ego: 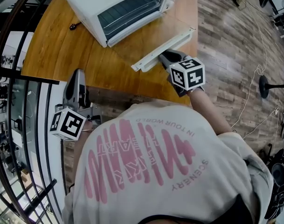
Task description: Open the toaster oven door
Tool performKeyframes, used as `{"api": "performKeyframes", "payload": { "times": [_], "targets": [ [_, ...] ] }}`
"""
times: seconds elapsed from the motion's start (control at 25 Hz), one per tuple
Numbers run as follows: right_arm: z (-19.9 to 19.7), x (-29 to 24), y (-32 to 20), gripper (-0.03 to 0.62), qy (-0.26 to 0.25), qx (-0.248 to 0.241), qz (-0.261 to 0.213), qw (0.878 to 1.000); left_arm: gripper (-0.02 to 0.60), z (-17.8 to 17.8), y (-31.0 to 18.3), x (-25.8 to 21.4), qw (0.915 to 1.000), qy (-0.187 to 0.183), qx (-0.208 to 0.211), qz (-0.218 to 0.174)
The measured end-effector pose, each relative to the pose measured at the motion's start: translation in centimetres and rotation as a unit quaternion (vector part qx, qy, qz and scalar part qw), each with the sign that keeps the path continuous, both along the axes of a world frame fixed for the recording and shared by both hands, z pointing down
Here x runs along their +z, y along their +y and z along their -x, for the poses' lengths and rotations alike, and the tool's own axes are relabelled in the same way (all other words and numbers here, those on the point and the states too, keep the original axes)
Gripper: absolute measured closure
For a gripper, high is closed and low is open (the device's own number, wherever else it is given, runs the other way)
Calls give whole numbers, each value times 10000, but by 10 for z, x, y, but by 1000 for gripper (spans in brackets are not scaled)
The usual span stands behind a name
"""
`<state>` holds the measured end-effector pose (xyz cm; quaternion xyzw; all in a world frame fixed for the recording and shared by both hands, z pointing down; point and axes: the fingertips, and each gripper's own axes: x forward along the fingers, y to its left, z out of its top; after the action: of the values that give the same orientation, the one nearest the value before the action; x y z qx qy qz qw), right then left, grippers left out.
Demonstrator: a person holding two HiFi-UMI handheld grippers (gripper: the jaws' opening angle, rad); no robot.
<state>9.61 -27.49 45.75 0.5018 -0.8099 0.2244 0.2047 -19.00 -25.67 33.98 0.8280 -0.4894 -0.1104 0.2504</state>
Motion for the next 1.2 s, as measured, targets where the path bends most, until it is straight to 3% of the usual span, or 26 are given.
{"api": "performKeyframes", "payload": {
  "times": [0.28, 0.64, 1.2],
  "targets": [
    [1, 11, 5, 539, 34, 68, -41, 10000, 558, 11, 1, 8, 9999, -62, -50, 129],
    [2, 42, 15, 534, 23, 62, 234, 9997, 558, 14, -3, 15, 9997, -152, 32, 180],
    [2, 74, 20, 533, 407, -304, 146, 9986, 558, 20, 12, 20, 9983, -447, -147, 350]
  ]
}}
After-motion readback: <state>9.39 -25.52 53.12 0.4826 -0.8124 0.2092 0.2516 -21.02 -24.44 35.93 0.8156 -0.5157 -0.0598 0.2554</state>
